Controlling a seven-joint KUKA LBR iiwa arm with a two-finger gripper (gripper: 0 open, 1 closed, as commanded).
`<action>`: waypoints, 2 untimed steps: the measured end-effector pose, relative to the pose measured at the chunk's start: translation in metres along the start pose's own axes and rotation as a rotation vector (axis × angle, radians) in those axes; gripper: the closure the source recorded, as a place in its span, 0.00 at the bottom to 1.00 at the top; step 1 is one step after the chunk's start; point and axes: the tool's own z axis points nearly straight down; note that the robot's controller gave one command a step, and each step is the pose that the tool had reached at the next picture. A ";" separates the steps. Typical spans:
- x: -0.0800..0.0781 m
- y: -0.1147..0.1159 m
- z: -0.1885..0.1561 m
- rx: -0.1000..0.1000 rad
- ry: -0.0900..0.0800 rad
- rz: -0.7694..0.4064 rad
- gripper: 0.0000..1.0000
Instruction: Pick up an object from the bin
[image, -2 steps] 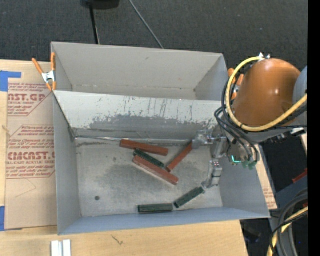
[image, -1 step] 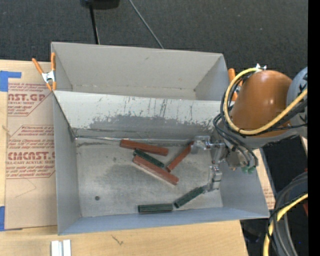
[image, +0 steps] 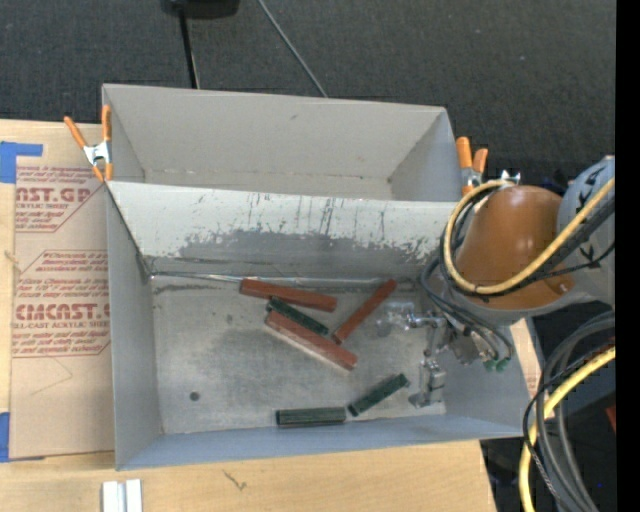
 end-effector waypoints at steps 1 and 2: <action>-0.010 -0.014 0.058 -0.001 0.003 -0.089 1.00; -0.010 -0.014 0.058 -0.001 0.003 -0.089 1.00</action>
Offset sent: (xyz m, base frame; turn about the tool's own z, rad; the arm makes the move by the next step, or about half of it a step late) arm 0.0000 0.0000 0.0000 0.0000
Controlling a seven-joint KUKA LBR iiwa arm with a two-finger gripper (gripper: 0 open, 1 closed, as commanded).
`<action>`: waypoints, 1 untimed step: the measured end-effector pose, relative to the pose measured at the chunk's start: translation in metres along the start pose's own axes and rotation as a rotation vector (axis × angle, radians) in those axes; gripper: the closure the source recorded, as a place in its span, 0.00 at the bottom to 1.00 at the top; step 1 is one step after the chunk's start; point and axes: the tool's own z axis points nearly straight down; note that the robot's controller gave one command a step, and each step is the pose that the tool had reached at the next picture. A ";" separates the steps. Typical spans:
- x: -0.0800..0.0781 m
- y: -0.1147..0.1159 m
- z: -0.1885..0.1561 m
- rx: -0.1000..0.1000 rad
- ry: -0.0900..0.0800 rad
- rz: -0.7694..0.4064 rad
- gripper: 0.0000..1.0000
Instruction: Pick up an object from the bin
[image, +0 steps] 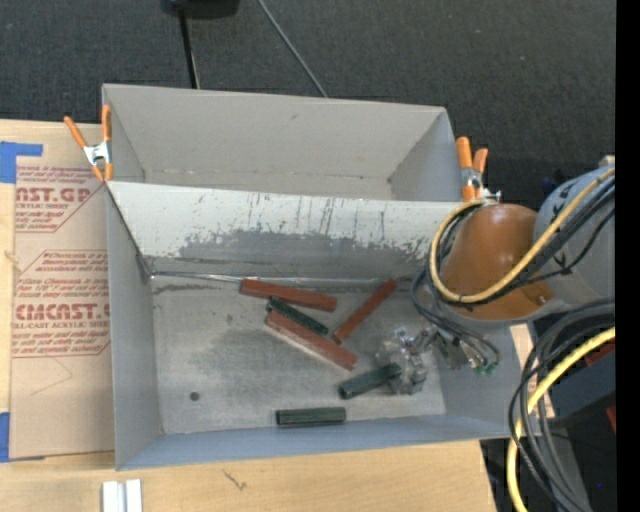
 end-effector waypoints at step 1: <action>0.001 -0.007 -0.135 0.001 -0.003 -0.042 1.00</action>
Offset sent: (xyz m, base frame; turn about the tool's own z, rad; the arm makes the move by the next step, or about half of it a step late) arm 0.0000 0.0000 0.0000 0.0000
